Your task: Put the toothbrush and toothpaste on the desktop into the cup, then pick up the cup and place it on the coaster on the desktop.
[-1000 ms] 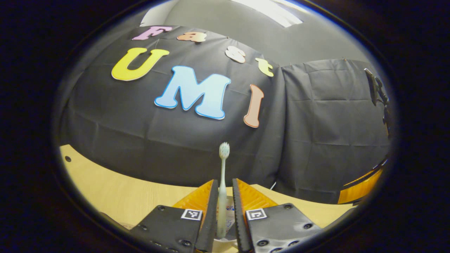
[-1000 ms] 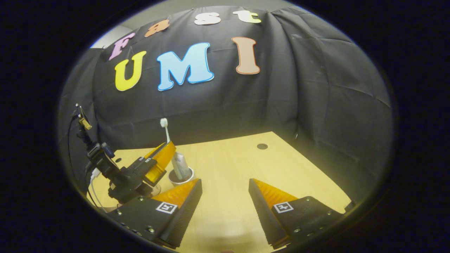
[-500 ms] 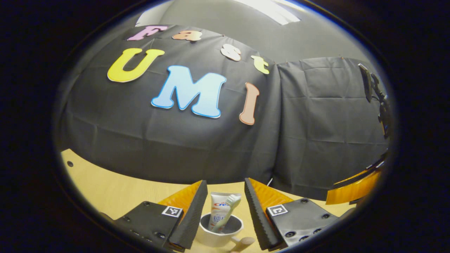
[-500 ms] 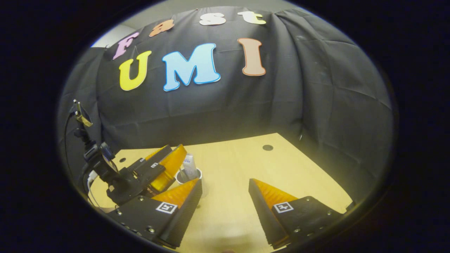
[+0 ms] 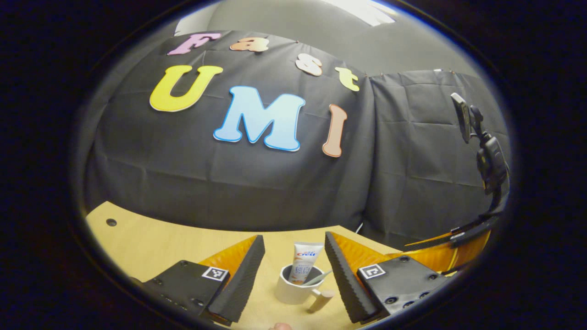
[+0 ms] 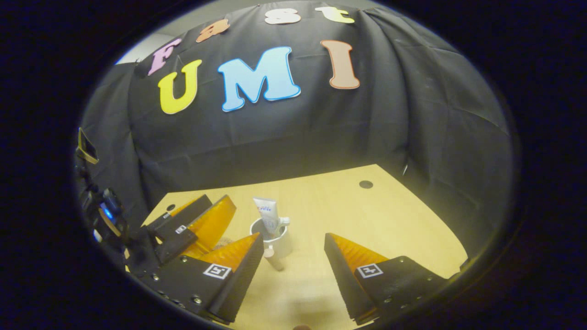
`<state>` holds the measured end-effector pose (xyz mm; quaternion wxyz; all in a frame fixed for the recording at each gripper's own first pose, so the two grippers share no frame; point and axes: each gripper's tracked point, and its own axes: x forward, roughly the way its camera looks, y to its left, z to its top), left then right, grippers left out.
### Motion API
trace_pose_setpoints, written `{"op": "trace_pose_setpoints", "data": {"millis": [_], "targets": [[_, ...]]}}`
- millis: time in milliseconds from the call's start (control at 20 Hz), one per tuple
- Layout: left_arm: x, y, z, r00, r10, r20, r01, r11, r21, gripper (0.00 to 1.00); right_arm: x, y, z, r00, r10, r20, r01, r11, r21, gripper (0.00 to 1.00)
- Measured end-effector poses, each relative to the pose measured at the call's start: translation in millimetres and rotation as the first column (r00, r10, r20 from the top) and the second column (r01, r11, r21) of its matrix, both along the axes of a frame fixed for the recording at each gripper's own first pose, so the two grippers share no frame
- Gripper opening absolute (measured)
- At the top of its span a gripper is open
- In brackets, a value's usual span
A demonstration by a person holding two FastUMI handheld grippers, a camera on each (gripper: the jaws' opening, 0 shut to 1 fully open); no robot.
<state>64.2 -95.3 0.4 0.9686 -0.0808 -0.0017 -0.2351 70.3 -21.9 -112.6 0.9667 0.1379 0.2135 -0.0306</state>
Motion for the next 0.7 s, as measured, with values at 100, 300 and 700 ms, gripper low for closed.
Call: {"op": "trace_pose_setpoints", "data": {"millis": [100,300,700], "targets": [[-8.5,13.4,9.5,0.999,0.035,0.003,-0.036,0.999,0.003,0.88,4.4,4.3,-2.4,0.999,0.027,-0.024,-0.028,0.999,-0.020,0.84],[-23.4,33.5,13.6,0.995,0.098,-0.004,-0.097,0.995,0.029,0.87,18.6,13.6,-9.8,0.994,0.079,-0.076,-0.083,0.995,-0.055,0.86],[-36.9,66.7,7.9,0.973,0.213,-0.084,-0.213,0.977,0.016,0.88,31.1,40.5,-47.0,0.926,0.203,-0.318,-0.243,0.966,-0.093,0.86]]}}
